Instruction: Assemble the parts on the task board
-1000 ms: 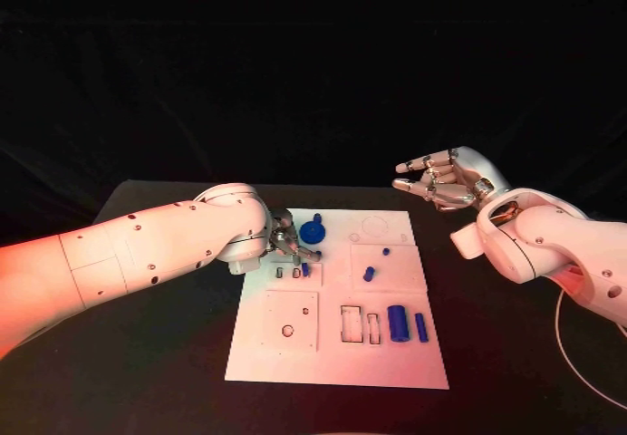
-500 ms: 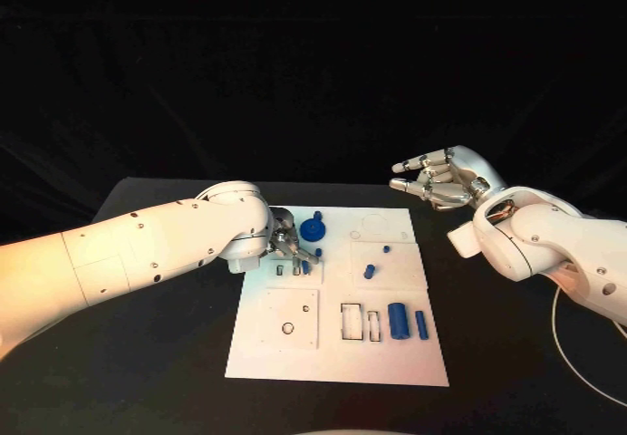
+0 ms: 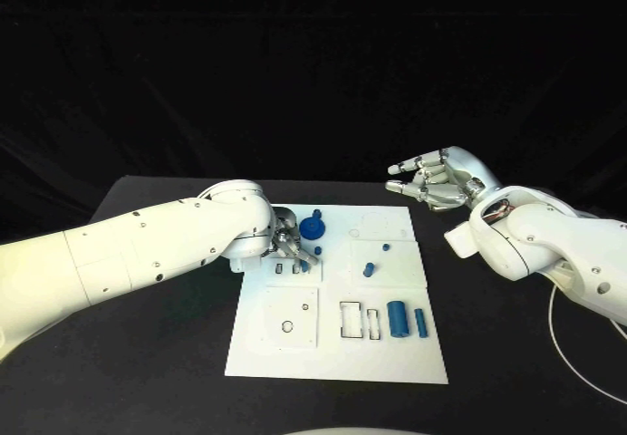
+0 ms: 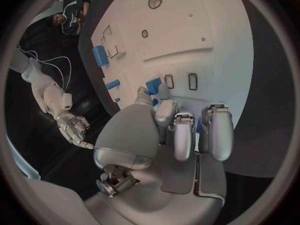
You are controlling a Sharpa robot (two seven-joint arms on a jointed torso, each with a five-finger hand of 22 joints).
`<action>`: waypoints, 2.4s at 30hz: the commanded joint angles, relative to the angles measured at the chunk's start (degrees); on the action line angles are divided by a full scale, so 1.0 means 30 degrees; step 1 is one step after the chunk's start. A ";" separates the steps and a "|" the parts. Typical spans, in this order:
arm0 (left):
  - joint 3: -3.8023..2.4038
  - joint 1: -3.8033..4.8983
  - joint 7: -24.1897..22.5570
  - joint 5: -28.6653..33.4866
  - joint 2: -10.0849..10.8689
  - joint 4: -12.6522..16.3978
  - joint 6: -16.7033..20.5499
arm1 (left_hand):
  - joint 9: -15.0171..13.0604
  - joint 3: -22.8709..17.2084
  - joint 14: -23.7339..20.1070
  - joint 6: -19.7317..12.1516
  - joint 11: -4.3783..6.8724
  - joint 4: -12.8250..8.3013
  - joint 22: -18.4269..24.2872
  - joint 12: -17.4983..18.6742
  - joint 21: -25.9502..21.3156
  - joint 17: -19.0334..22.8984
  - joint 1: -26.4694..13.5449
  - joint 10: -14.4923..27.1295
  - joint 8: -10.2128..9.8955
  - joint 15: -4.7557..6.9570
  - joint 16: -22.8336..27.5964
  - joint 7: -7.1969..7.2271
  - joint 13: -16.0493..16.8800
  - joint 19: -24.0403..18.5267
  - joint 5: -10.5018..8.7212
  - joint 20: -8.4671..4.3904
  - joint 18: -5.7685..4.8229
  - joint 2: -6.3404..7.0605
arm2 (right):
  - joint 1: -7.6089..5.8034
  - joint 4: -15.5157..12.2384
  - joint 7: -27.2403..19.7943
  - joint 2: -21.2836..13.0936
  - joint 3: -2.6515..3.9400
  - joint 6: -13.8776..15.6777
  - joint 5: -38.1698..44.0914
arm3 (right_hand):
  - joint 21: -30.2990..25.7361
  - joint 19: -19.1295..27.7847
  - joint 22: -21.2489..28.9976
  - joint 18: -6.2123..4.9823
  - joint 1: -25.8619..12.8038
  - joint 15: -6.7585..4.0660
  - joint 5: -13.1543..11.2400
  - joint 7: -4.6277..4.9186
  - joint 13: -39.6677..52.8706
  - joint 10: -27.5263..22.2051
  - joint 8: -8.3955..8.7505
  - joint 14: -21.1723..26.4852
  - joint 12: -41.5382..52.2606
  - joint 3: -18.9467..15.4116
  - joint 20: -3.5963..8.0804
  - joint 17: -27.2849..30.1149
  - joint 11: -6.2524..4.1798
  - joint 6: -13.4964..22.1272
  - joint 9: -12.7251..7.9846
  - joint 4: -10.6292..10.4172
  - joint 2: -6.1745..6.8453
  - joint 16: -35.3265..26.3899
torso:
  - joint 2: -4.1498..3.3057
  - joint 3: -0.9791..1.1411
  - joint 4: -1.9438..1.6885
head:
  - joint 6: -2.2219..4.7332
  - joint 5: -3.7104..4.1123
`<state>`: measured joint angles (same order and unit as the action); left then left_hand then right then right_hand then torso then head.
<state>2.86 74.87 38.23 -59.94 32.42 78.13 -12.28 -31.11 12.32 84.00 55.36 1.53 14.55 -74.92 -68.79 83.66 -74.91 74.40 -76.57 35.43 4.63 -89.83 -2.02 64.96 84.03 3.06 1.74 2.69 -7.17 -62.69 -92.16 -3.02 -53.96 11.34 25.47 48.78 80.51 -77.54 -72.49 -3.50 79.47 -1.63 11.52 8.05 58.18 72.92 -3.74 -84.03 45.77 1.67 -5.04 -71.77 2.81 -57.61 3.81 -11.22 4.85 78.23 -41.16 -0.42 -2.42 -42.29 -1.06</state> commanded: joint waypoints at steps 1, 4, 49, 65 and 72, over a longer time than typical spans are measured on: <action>-0.0007 0.0001 0.0024 0.0005 -0.0108 0.0082 -0.0503 | -0.0134 -0.0425 0.2000 -0.0215 0.0108 -0.0244 -0.1969 -0.0057 0.0062 -0.5030 0.0618 -0.0109 0.0073 0.0134 -0.0058 0.0004 -0.0011 0.0496 0.0003 -0.0126 -0.0149 -0.0098 | 0.0031 -0.0039 0.0108 0.0044 -0.0002 -0.0548 0.0538 | -0.0121 0.0082 0.0016 -0.0234 0.0207 0.0085 0.0132 -0.0068 -0.0016 -0.0105 -0.0051 -0.0667 -0.0100 -0.0059 0.0002 0.0017 -0.0020 0.0014 0.0029 0.0095 -0.0040 -0.0098 | -0.0017 -0.0013 -0.0024 | -0.0077 0.0075; -0.0006 -0.0001 0.0018 0.0146 -0.0122 0.0162 -0.0606 | -0.0247 -0.0819 0.2000 -0.0300 0.0138 -0.0504 -0.1959 -0.0010 0.0043 -0.5030 0.1129 -0.0083 0.0063 0.0159 -0.0058 0.0035 -0.0030 0.0476 0.0007 -0.0150 -0.0143 -0.0165 | 0.0050 -0.0020 0.0119 0.0063 -0.0003 -0.0602 0.0563 | -0.0142 0.0100 0.0044 -0.0240 0.0223 0.0084 0.0155 -0.0069 -0.0028 -0.0108 -0.0054 -0.0663 -0.0107 -0.0061 0.0003 0.0037 -0.0020 0.0010 0.0030 0.0105 -0.0051 -0.0118 | -0.0012 -0.0004 -0.0047 | -0.0106 0.0091; -0.0041 -0.0353 -0.0292 -0.0551 0.1685 0.2067 0.2133 | -0.1775 -1.5778 0.2000 -0.0682 0.0095 -0.2321 -0.2172 0.0554 -0.0127 -0.5030 0.0703 -0.0326 -0.0469 0.0125 -0.0058 -0.0095 -0.0149 0.0461 0.0979 -0.0130 -0.0127 0.5098 | 0.0505 0.0264 -0.0047 0.0321 -0.0010 -0.1436 0.0558 | -0.0340 0.0273 0.0317 -0.0297 0.0045 0.0095 0.0313 -0.0052 -0.0226 -0.0179 -0.0047 -0.0637 -0.0284 -0.0209 0.0001 0.0176 -0.0001 0.0027 0.0027 -0.0006 -0.0120 -0.0272 | -0.0059 -0.0002 -0.0106 | -0.0327 -0.0084; -0.0007 -0.0447 -0.0137 -0.0909 0.1640 0.1882 0.1015 | -0.1805 -1.5884 0.2000 -0.0693 0.0092 -0.2401 -0.2177 0.0557 -0.0128 -0.5030 0.0662 -0.0327 -0.0464 0.0122 -0.0058 -0.0099 -0.0149 0.0463 0.0973 -0.0129 -0.0128 0.5135 | 0.0535 0.0199 -0.0049 0.0341 -0.0011 -0.1591 0.0278 | -0.0366 0.0286 0.0345 -0.0301 -0.0024 0.0098 0.0331 -0.0051 -0.0242 -0.0170 -0.0047 -0.0637 -0.0277 -0.0262 -0.0001 0.0190 0.0002 0.0032 0.0027 -0.0049 -0.0131 -0.0296 | -0.0065 0.0001 -0.0156 | -0.0383 -0.0059; -0.0005 -0.0463 -0.0089 -0.0934 0.1632 0.1852 0.0376 | -0.1830 -1.5959 0.2000 -0.0694 0.0090 -0.2465 -0.2161 0.0572 -0.0146 -0.5030 0.0628 -0.0324 -0.0455 0.0118 -0.0058 -0.0102 -0.0165 0.0453 0.0968 -0.0127 -0.0123 0.5168 | 0.0567 0.0250 -0.0082 0.0373 -0.0011 -0.1643 0.0262 | -0.0399 0.0312 0.0389 -0.0311 -0.0085 0.0100 0.0341 -0.0050 -0.0262 -0.0166 -0.0049 -0.0642 -0.0283 -0.0303 -0.0002 0.0187 0.0005 0.0032 0.0028 -0.0088 -0.0149 -0.0304 | -0.0066 0.0000 -0.0150 | -0.0395 -0.0081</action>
<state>2.79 73.57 37.91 -62.21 37.42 83.68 -8.43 -36.49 -26.41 84.09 53.33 1.84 15.97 -74.90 -66.91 83.41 -74.92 76.07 -77.09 33.67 5.31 -89.83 -2.65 64.44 84.04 5.87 1.34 2.71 8.75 -61.07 -91.41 -2.76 -52.93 11.31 21.57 49.60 79.62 -77.14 -71.39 -3.50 79.64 -1.63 12.32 8.04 57.46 72.95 -3.74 -84.03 45.21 1.11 -5.04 -71.24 2.83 -57.62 3.83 -11.48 4.69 77.66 -41.37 -0.40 -2.87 -43.52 -1.29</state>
